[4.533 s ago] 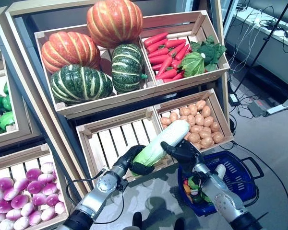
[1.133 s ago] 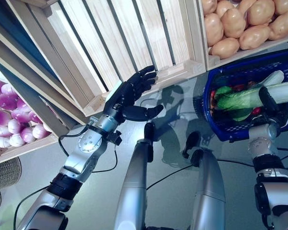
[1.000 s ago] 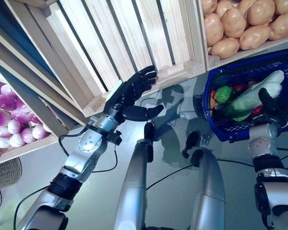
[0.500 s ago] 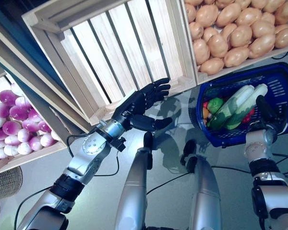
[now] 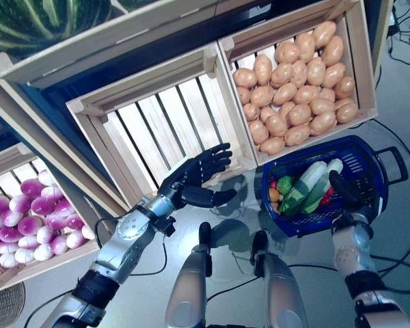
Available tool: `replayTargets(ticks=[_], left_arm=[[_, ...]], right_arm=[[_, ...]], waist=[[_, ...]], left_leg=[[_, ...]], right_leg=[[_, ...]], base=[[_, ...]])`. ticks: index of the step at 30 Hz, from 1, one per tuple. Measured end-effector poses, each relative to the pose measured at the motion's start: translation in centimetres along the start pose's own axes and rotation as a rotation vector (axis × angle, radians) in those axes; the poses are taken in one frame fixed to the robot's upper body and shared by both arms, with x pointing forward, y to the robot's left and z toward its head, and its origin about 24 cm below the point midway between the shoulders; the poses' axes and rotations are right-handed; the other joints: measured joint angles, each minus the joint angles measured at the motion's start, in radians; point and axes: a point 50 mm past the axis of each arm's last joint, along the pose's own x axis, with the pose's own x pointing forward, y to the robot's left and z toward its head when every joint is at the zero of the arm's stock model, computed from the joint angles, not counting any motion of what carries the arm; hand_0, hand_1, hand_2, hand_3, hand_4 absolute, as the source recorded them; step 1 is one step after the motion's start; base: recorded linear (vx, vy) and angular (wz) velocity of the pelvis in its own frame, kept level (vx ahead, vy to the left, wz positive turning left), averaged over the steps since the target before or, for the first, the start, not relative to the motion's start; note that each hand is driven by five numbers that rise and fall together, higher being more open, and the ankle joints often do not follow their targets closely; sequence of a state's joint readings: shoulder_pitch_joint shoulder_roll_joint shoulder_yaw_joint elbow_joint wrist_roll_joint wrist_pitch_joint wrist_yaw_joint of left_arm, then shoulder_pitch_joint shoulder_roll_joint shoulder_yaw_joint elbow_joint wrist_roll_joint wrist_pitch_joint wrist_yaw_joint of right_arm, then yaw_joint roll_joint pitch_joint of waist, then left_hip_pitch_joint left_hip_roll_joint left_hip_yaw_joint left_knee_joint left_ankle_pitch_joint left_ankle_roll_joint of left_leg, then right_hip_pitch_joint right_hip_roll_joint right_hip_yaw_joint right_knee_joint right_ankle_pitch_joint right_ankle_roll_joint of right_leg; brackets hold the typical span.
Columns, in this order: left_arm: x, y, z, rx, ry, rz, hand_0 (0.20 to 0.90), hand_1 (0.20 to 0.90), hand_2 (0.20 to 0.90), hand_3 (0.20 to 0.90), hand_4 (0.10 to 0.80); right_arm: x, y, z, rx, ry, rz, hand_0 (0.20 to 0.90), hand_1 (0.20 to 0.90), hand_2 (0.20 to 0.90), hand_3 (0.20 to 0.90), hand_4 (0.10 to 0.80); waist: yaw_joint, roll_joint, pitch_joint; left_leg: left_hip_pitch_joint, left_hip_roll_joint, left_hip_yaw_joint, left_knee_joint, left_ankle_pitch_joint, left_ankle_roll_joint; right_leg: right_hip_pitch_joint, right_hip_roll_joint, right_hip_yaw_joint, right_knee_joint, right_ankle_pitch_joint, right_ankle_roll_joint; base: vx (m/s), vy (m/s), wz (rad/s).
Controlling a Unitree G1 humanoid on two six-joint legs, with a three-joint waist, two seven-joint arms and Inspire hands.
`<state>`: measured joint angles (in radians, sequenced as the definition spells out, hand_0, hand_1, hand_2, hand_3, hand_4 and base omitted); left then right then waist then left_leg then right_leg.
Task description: Put vegetables into the basket
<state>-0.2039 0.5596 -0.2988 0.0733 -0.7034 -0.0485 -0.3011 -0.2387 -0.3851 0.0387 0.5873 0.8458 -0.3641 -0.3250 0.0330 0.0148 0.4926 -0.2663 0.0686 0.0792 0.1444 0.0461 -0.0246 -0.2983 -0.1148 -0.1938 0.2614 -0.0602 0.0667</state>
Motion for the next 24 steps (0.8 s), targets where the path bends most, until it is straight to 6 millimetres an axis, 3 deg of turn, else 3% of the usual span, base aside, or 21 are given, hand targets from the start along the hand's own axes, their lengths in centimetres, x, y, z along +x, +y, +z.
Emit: replayTargets(ticks=[6,13,18,21,24], left_arm=[[-2.5,0.5,-6.2,-0.157,0.199,0.094,0.9,0.9,0.9,0.9,0.8],[-6.8,1.7,-12.7,-0.178,0.502,0.254,0.9,0.9,0.9,0.9,0.8],[-10.4,1.3,-16.6,-0.141,0.73,0.329,0.9,0.9,0.9,0.9,0.8],[-13.8,0.3,-19.5,-0.154,0.914,0.378,0.9,0.9,0.9,0.9,0.8],[-16.3,-0.5,-21.0,-0.123,1.07,0.37,0.9,0.9,0.9,0.9,0.8]], right_arm=[[-3.9,-1.1,-5.3,-0.289,0.205,0.17,0.9,0.9,0.9,0.9,0.8],[-7.3,-3.2,-10.1,-0.551,0.491,0.363,0.9,0.9,0.9,0.9,0.8],[-8.9,-5.6,-12.6,-0.659,0.663,0.321,0.9,0.9,0.9,0.9,0.8],[-11.6,-8.8,-14.6,-0.725,0.854,0.235,0.9,0.9,0.9,0.9,0.8],[-14.1,-11.2,-15.7,-0.755,1.005,0.162,0.9,0.9,0.9,0.9,0.8]], waist=[[-0.023,-0.017,-0.098],[-0.028,-0.039,-0.248],[-0.025,-0.042,-0.291],[-0.025,-0.041,-0.353],[-0.024,-0.036,-0.382]], left_leg=[[0.175,0.0,0.023,-0.175,0.033,0.004],[0.268,-0.001,0.029,-0.233,0.03,-0.003],[0.294,0.001,0.03,-0.234,0.03,-0.004],[0.3,0.001,0.03,-0.24,0.026,-0.008],[0.311,0.001,0.029,-0.24,0.024,-0.004]], right_leg=[[0.198,0.03,0.0,-0.252,0.083,0.019],[0.312,0.038,-0.005,-0.35,0.1,0.026],[0.341,0.039,-0.007,-0.351,0.097,0.025],[0.347,0.038,-0.006,-0.354,0.09,0.024],[0.357,0.038,-0.006,-0.354,0.09,0.024]], base=[[0.063,0.041,-0.11],[0.064,0.016,0.02],[0.056,0.017,0.02],[0.077,0.032,-0.01],[0.073,0.032,0.0]])
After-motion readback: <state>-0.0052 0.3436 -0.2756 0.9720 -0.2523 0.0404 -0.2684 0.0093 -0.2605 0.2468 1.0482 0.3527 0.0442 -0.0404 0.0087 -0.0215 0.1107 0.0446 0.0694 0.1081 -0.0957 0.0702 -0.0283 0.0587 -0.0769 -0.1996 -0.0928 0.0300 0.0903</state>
